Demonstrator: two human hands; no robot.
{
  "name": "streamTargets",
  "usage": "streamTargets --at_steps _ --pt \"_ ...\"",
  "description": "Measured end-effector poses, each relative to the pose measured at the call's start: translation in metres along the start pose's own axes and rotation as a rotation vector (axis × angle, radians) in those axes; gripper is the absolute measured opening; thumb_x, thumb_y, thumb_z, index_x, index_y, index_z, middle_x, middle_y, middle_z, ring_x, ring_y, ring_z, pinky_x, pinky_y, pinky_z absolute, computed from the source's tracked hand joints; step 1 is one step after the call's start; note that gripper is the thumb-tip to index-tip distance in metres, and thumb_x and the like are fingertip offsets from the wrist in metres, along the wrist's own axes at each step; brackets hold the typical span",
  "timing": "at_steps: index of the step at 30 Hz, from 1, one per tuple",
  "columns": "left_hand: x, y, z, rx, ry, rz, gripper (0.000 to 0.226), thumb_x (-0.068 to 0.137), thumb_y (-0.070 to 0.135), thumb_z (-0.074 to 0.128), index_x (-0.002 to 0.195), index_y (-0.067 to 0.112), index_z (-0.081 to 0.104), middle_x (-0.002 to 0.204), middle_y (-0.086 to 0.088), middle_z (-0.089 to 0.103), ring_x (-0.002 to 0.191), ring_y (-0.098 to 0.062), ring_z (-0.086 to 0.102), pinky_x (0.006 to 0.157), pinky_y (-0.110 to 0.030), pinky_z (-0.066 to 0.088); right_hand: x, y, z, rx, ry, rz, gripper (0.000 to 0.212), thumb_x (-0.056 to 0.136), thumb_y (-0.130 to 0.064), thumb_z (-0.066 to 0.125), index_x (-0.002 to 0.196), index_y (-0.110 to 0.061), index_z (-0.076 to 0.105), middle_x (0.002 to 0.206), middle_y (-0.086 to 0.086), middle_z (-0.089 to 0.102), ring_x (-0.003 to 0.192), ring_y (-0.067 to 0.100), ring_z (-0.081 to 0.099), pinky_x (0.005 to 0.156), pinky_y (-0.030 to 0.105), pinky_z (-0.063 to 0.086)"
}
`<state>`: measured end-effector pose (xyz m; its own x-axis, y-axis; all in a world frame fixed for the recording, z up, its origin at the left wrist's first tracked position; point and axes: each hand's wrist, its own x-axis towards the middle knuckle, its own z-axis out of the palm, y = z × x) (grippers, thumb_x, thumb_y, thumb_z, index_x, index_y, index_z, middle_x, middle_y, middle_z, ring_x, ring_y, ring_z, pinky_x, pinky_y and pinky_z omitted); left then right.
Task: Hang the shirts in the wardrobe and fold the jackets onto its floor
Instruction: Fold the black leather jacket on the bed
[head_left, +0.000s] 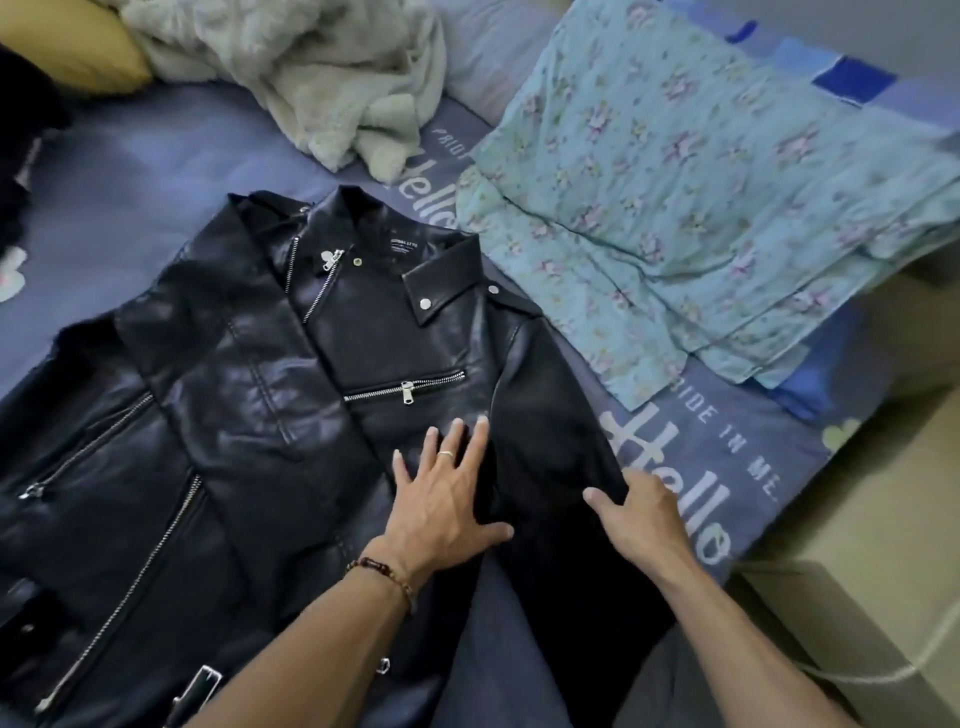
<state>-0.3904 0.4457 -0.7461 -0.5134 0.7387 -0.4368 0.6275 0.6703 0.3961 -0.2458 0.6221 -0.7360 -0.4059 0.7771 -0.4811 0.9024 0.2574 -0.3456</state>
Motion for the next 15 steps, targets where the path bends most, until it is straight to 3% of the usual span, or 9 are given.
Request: streamTargets --at_steps 3,5,8,9,11,12,14,15 --pt "0.008 -0.006 0.009 0.118 -0.119 -0.03 0.129 0.066 0.067 0.073 0.153 0.034 -0.018 0.162 -0.006 -0.021 0.148 -0.031 -0.022 0.113 -0.066 -0.002 0.01 0.004 -0.024 0.238 0.096 -0.115 0.034 0.09 -0.038 0.066 0.111 -0.012 0.066 0.11 0.007 0.068 0.107 0.03 0.061 0.087 0.037 0.049" --pt "0.01 -0.004 0.007 0.141 -0.171 -0.035 0.126 0.067 0.069 0.071 0.153 0.037 -0.015 0.162 -0.008 -0.023 0.148 -0.033 -0.022 0.113 -0.068 -0.001 0.006 0.007 -0.034 0.251 -0.042 -0.131 0.046 0.087 -0.048 0.067 0.118 -0.014 0.064 0.114 0.002 0.065 0.112 0.024 0.059 0.091 0.035 0.047" --pt "0.008 -0.004 -0.004 0.108 -0.206 -0.024 0.108 0.075 0.07 0.064 0.154 0.042 -0.005 0.162 -0.011 -0.019 0.149 -0.031 -0.02 0.114 -0.065 0.0 -0.01 0.021 -0.025 -0.137 -0.242 -0.08 0.073 0.084 -0.06 0.063 0.137 -0.011 0.051 0.129 0.005 0.058 0.127 0.025 0.05 0.105 0.034 0.04" --pt "0.004 -0.007 -0.01 0.09 -0.215 -0.006 0.098 0.08 0.068 0.06 0.154 0.043 0.0 0.163 -0.011 -0.016 0.149 -0.03 -0.018 0.116 -0.062 0.0 -0.017 0.017 -0.027 -0.294 -0.281 -0.061 0.066 0.087 -0.057 0.061 0.129 -0.007 0.054 0.121 0.007 0.061 0.124 0.027 0.053 0.101 0.031 0.042" --pt "-0.01 -0.015 -0.021 -0.008 -0.18 0.02 0.072 0.092 0.057 0.053 0.154 0.04 0.019 0.165 -0.01 0.0 0.152 -0.024 -0.006 0.12 -0.053 0.003 -0.026 -0.003 -0.034 -0.329 -0.35 -0.058 0.035 0.093 -0.044 0.059 0.086 -0.01 0.058 0.083 0.003 0.059 0.096 0.027 0.063 0.074 0.029 0.043" --pt "-0.019 -0.019 -0.025 -0.13 -0.098 0.02 0.058 0.096 0.046 0.053 0.15 0.035 0.034 0.163 -0.01 0.017 0.152 -0.022 0.008 0.121 -0.046 0.007 -0.031 -0.022 -0.037 -0.278 -0.389 -0.072 0.035 0.094 -0.038 0.059 0.073 -0.012 0.049 0.073 0.001 0.053 0.082 0.024 0.062 0.066 0.03 0.038" --pt "-0.04 -0.032 -0.033 -0.467 0.139 -0.107 0.035 0.098 0.023 0.053 0.132 0.022 0.06 0.138 -0.006 0.053 0.136 -0.018 0.043 0.113 -0.029 0.027 -0.041 -0.072 -0.032 -0.104 -0.42 -0.08 0.034 0.094 -0.029 0.06 0.069 -0.012 0.045 0.071 -0.001 0.05 0.072 0.018 0.055 0.064 0.03 0.036" --pt "-0.048 -0.038 -0.036 -0.616 0.231 -0.212 0.029 0.097 0.019 0.052 0.123 0.02 0.066 0.122 -0.002 0.061 0.121 -0.016 0.054 0.103 -0.023 0.036 -0.045 -0.097 -0.026 0.027 -0.407 -0.064 0.029 0.091 -0.028 0.063 0.072 -0.01 0.05 0.074 0.0 0.055 0.076 0.018 0.057 0.068 0.029 0.042"
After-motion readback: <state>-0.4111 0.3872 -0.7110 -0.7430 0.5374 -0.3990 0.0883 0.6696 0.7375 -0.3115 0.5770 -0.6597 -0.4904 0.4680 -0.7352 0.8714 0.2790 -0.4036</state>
